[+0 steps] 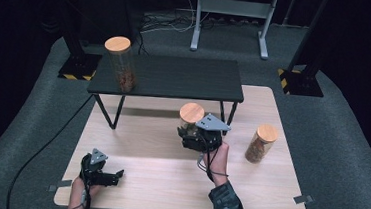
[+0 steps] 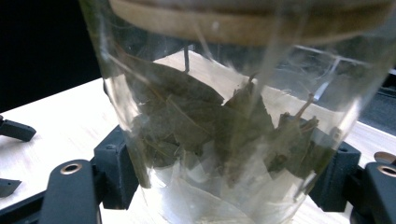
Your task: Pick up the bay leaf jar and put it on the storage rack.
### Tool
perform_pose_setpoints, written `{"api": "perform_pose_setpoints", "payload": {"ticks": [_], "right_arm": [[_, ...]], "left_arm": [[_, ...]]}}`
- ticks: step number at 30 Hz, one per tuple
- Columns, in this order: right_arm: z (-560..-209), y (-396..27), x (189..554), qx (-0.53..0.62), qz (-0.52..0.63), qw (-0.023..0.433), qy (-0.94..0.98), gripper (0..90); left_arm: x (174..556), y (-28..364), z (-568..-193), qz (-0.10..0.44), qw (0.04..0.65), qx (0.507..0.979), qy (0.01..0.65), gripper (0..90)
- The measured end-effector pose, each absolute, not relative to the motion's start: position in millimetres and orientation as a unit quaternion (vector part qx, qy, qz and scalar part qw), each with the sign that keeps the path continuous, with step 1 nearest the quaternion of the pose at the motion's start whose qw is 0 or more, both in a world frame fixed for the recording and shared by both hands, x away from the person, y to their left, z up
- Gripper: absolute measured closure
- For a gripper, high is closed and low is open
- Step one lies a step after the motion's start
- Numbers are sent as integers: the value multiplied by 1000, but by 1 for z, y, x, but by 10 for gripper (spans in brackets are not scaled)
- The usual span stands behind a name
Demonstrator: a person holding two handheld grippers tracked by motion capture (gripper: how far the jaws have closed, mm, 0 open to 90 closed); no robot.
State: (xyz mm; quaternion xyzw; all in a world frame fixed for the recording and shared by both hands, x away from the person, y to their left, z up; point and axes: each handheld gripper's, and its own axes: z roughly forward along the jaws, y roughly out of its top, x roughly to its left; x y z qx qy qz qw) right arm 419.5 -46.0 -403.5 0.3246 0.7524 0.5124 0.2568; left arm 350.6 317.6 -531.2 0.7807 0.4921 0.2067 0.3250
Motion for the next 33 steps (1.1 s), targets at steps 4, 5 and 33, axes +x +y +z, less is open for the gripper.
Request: {"api": "perform_pose_setpoints", "payload": {"ticks": [4, 5, 33], "right_arm": [[-400, -45, 422, 324, 512, 259, 752, 247], [-399, -45, 423, 325, 512, 259, 752, 247], [-376, -44, 435, 320, 516, 265, 749, 247]], "left_arm": [[351, 318, -531, 206, 325, 781, 492, 1], [351, 318, -531, 207, 325, 781, 491, 1], [351, 318, -531, 206, 325, 782, 491, 0]]}}
